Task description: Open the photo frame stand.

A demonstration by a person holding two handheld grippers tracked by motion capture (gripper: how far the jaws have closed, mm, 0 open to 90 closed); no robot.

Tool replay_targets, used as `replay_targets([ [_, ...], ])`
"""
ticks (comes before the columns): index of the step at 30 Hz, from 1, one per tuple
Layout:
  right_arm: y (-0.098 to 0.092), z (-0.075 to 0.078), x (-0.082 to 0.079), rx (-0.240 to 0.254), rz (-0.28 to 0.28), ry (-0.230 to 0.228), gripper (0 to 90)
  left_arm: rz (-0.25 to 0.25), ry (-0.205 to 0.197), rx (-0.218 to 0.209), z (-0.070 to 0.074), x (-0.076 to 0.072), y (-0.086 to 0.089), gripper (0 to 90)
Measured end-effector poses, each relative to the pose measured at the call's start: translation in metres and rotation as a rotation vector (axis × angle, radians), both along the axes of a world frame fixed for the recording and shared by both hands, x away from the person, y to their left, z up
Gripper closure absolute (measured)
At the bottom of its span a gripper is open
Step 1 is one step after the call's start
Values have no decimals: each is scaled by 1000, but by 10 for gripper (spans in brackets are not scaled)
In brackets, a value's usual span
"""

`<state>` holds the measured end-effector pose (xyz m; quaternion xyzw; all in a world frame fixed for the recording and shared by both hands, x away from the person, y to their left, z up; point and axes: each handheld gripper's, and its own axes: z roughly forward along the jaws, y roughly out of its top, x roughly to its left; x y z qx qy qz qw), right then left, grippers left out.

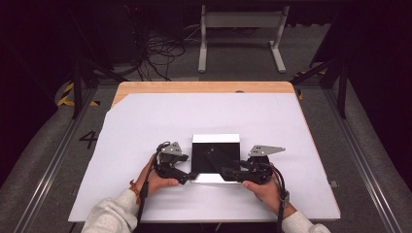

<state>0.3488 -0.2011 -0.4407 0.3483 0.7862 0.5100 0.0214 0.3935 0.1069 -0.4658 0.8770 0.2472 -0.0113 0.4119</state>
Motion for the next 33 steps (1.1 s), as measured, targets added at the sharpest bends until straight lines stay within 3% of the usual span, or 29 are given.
replay_targets([
  [8, 2, 5, -6, -24, 31, -63, 562, -25, 11, -15, 0, 4, -5, 174],
  [19, 0, 5, -5, -31, 49, -64, 575, -58, 25, -28, 1, 6, -17, 218],
  [20, 0, 5, -5, -29, 50, -63, 575, -65, 13, -28, 1, 6, -18, 234],
  [23, -1, 4, -4, -25, 47, -55, 574, -57, 14, -32, 1, 6, -18, 241],
  [26, -2, 3, -4, -24, 48, -50, 574, -41, 30, -51, 3, 7, -15, 308],
  [33, -2, 3, -3, -26, 50, -50, 574, -29, 21, -66, 4, 8, -12, 374],
])
